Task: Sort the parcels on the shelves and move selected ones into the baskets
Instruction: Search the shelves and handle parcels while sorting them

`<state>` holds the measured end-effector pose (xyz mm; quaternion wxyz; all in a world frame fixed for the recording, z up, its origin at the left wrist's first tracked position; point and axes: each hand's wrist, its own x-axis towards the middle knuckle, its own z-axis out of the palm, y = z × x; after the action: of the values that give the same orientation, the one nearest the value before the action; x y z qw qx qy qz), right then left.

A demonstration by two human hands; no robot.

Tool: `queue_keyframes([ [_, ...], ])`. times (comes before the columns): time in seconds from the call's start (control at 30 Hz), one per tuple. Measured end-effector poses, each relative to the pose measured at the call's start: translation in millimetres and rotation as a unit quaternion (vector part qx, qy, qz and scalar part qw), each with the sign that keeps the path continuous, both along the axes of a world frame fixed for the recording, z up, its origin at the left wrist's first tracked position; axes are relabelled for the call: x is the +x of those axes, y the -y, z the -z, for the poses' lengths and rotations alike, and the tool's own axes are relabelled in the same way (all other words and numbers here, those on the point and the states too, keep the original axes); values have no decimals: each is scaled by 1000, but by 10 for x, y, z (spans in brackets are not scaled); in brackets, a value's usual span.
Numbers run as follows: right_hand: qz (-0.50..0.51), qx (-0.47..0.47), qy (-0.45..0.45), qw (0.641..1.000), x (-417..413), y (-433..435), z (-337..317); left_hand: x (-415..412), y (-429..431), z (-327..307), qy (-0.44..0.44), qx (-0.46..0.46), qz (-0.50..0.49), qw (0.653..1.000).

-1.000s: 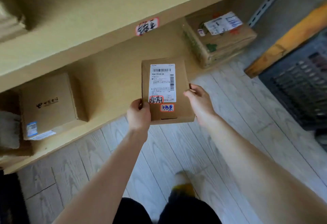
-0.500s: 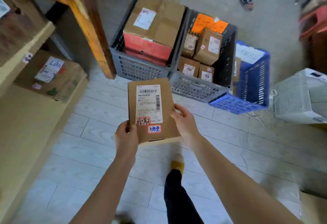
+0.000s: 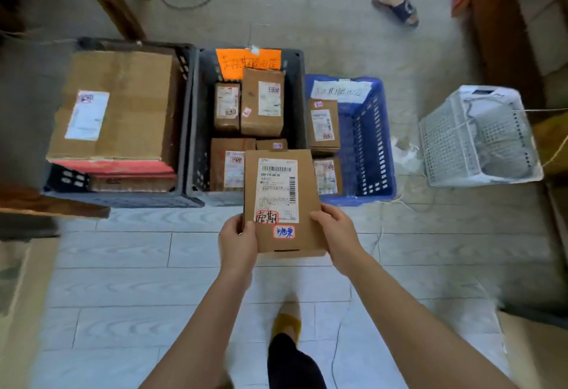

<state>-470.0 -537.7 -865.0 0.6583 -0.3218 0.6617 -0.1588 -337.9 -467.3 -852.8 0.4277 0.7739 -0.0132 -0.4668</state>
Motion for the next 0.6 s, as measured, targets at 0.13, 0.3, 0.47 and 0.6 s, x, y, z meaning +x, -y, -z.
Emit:
queue_keyframes([
  [0.13,20,27,-6,999,-267,632,76,-175,761,130,-17,14,27,999],
  [0.3,66,52,-27,996,-514,1513,326,-337,1692,464,-75,39,62,994],
  [0.47,89,33,-56,994,-655,2459,914,-534,2569,1113,-233,136,30,962],
  [0.6,91,25,-88,992,-752,3017,1590,-725,3101,1672,-331,143,-69,930],
])
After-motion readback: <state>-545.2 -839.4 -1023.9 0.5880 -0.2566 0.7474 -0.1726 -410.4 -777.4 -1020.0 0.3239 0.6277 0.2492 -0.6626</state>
